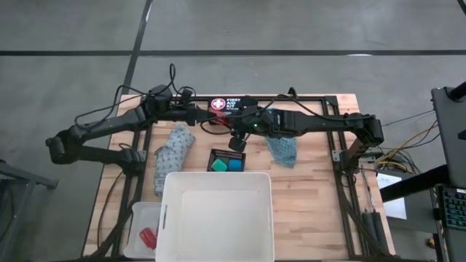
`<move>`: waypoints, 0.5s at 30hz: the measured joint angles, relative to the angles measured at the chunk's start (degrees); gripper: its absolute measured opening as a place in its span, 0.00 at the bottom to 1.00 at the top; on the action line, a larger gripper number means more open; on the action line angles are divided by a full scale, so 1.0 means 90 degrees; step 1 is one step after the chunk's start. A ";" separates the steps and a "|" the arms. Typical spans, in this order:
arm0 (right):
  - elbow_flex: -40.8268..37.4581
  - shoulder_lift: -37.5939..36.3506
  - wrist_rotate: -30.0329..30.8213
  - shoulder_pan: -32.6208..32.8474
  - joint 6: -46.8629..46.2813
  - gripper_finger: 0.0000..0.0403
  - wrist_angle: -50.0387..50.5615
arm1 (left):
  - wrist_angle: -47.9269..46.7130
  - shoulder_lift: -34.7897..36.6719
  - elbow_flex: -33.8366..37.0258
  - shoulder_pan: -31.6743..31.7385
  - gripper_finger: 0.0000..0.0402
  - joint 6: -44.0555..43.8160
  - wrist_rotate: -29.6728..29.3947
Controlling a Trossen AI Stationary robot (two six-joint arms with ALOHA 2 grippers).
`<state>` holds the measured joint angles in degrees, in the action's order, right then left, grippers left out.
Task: Pick & Place Medicine items
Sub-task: Put the red medicine bottle into the white bin
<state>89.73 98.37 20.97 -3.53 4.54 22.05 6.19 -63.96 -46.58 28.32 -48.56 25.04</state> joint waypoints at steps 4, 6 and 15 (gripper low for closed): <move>0.0000 0.0000 0.0000 0.0000 0.0000 0.41 -0.0012 | -0.0019 -0.0002 0.0002 0.0000 0.32 0.0000 -0.0002; 0.0000 0.0000 0.0000 0.0002 -0.0002 0.43 -0.0020 | -0.0018 0.0000 0.0005 0.0000 0.32 0.0000 -0.0002; 0.0000 0.0000 -0.0005 0.0005 -0.0298 0.55 -0.0032 | -0.0017 -0.0002 0.0007 0.0002 0.32 0.0000 -0.0024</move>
<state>89.73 98.37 20.93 -3.49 1.86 21.76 6.04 -63.99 -46.52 28.34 -48.56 24.82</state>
